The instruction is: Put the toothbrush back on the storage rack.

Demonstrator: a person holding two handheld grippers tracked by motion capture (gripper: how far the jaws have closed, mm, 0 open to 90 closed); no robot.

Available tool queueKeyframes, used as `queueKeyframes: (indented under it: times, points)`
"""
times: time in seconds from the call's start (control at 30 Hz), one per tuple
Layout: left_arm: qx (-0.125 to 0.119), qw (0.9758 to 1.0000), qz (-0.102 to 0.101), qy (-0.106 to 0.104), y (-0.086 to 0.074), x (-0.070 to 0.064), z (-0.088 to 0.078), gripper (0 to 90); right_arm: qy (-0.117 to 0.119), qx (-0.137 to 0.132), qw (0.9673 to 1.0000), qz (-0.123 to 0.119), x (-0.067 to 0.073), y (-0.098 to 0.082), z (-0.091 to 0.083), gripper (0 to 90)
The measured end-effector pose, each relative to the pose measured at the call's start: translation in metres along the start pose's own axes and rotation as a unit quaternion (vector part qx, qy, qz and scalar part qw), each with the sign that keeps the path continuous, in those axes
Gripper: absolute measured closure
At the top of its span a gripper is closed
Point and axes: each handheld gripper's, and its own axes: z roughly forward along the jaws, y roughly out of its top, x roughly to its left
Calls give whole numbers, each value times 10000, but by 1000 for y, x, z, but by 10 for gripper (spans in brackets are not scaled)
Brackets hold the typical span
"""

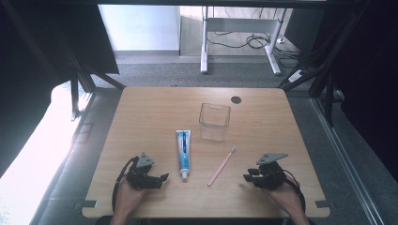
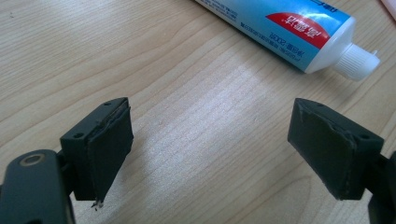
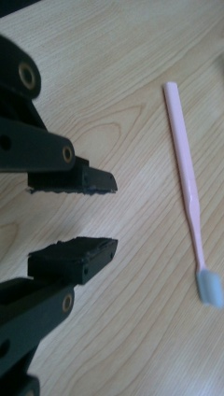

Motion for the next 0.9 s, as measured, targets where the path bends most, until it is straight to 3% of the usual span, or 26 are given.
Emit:
queueKeyframes:
  times: [0.37,0.9]
  points:
    - [13,10000,46,-5,0,0,0,145,274,-87,9994,-170,11,18,12,892]
    - [48,9999,104,-1,0,-1,1,145,542,-66,9983,-202,19,35,37,900]
